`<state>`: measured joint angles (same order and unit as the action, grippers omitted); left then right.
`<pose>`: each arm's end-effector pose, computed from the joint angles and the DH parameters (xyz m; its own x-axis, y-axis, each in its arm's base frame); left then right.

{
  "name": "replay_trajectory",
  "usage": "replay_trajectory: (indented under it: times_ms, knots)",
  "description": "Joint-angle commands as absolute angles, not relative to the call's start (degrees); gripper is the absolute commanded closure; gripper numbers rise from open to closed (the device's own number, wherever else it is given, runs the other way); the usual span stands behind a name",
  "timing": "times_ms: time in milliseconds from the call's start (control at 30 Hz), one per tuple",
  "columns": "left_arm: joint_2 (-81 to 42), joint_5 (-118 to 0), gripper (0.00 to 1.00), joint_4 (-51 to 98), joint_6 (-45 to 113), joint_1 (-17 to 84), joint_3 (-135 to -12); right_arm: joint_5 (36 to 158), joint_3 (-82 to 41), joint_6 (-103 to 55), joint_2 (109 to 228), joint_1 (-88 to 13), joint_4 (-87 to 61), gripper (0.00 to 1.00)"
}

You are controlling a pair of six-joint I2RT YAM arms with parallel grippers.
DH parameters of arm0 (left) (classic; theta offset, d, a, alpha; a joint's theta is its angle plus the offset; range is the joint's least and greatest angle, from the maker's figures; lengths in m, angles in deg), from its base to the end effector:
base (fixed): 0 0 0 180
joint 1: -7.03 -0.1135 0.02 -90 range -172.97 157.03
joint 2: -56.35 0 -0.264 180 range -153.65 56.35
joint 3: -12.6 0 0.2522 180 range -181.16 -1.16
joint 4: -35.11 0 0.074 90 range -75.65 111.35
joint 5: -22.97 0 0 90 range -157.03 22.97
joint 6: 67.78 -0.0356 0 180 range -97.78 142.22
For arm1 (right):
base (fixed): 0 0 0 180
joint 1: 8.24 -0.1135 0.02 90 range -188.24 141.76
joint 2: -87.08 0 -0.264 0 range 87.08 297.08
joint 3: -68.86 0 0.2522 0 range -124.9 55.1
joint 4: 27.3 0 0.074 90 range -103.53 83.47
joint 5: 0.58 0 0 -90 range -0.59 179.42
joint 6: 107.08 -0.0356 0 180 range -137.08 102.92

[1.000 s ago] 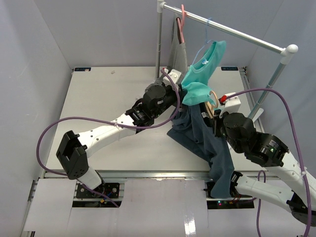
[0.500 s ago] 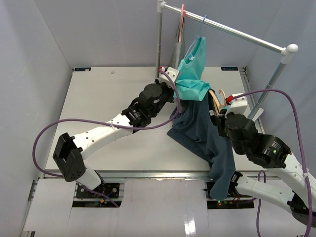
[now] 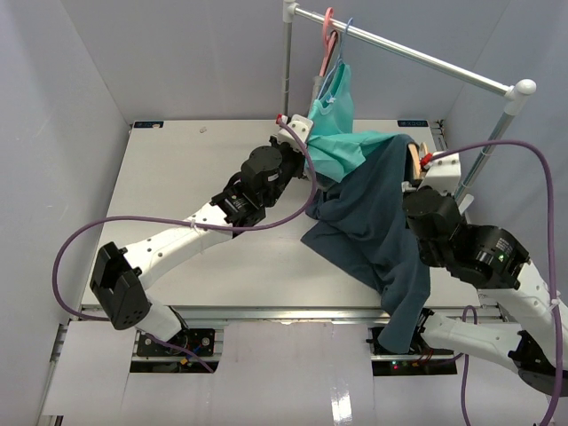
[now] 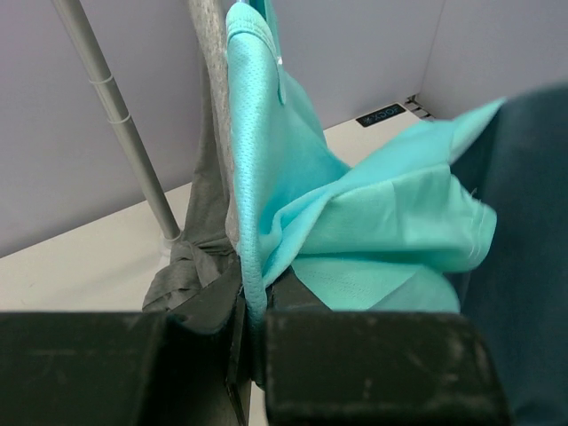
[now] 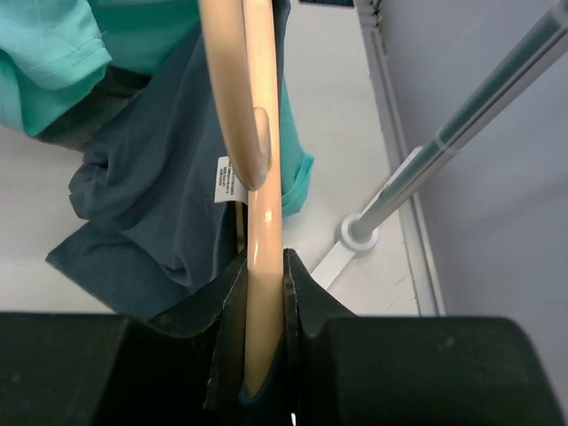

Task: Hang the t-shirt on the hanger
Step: Place the hanger at the clothesline.

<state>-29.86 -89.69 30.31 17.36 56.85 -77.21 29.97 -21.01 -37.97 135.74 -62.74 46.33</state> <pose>0.2434 -0.2670 0.3905 0.0252 0.0913 -0.9955 0.4560 0.8851 0.0927 0.0906 0.0743 0.4285 -0.2879 -0.0915 -0.9533 0.1188 0.9843 -0.1304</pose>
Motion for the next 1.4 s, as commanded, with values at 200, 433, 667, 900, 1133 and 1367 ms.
replay_trajectory:
  times_ms: [200, 433, 667, 900, 1133, 1367]
  knots:
    - [-23.9, -91.2, 0.94, 30.4, 16.3, 56.0, -78.6, 17.0, -41.0, -29.4, 138.0, -62.6, 42.5, 0.92]
    - [-25.3, -90.7, 0.92, 30.9, 16.2, 55.7, -78.2, 19.1, -39.3, -28.9, 133.2, -62.6, 42.5, 0.92]
    - [-25.3, -88.3, 0.91, 31.6, 17.3, 55.7, -77.6, 17.9, -39.1, -24.2, 135.4, -62.6, 40.5, 0.92]
    - [-23.0, -77.9, 0.90, 32.8, 22.0, 55.7, -74.9, 17.5, -40.1, -3.8, 144.2, -62.6, 20.3, 0.92]
    - [-21.5, -61.3, 0.87, 36.7, 27.6, 55.7, -70.3, 19.4, -42.8, -8.5, 149.1, -62.0, 20.1, 0.92]
    - [-19.6, -58.0, 0.74, 37.9, 27.9, 55.8, -67.2, 24.4, -46.6, -11.1, 154.2, -53.4, 20.0, 0.92]
